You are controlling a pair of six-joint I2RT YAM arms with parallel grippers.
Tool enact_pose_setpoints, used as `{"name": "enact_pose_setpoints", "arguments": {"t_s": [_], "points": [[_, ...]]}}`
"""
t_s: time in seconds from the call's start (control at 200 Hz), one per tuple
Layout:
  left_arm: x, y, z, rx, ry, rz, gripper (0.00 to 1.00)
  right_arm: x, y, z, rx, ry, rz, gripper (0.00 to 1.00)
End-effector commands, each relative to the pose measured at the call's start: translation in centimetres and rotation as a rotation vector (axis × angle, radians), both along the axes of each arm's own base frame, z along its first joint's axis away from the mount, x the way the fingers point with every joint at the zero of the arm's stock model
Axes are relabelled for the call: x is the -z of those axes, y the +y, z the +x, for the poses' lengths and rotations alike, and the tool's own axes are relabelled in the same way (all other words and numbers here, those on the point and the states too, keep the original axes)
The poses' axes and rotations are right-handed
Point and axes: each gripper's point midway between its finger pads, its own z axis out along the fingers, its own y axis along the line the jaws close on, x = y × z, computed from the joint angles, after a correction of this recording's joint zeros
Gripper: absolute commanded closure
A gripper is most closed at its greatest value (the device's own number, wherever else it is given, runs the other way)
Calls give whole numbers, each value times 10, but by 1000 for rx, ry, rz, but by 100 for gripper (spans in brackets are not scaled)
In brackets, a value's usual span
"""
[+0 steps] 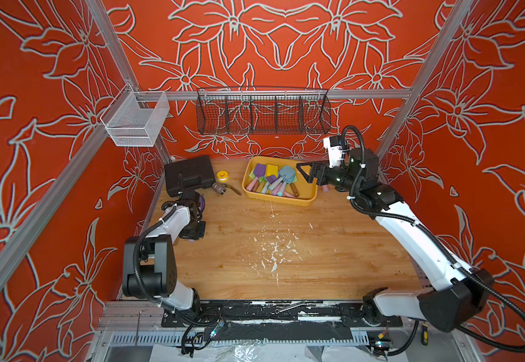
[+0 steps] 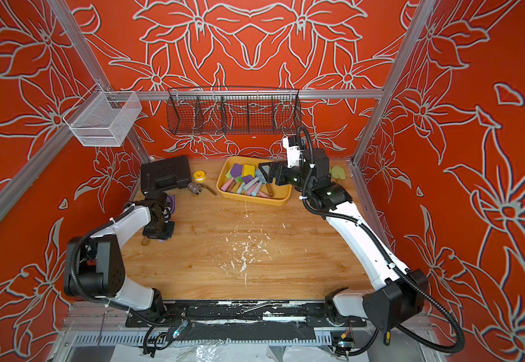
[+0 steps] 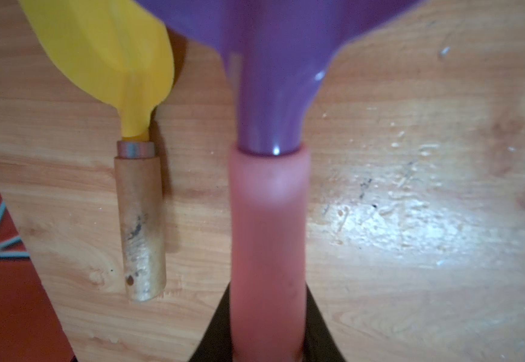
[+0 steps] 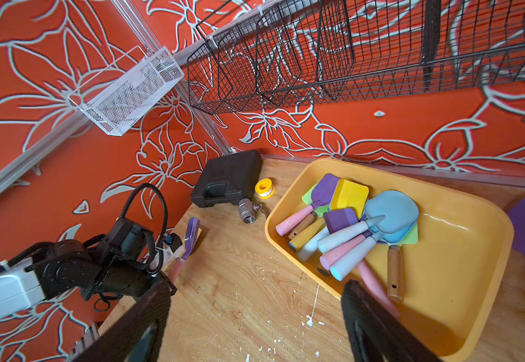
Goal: Take the shovel out of the storage box
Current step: Place the shovel at the center of the board.
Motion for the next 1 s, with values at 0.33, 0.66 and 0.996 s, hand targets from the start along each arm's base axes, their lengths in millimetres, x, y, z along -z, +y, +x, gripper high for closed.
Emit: {"name": "enact_pose_setpoints", "arguments": {"t_s": [0.33, 0.66, 0.996], "points": [[35, 11, -7, -21, 146, 12, 100, 5, -9, 1, -2, -2, -20, 12], [33, 26, -27, -75, 212, 53, 100, 7, -10, 11, -6, 16, 0, 12], [30, 27, -31, -71, 216, 64, 89, 9, -9, 17, -16, 36, 31, 12]]}}
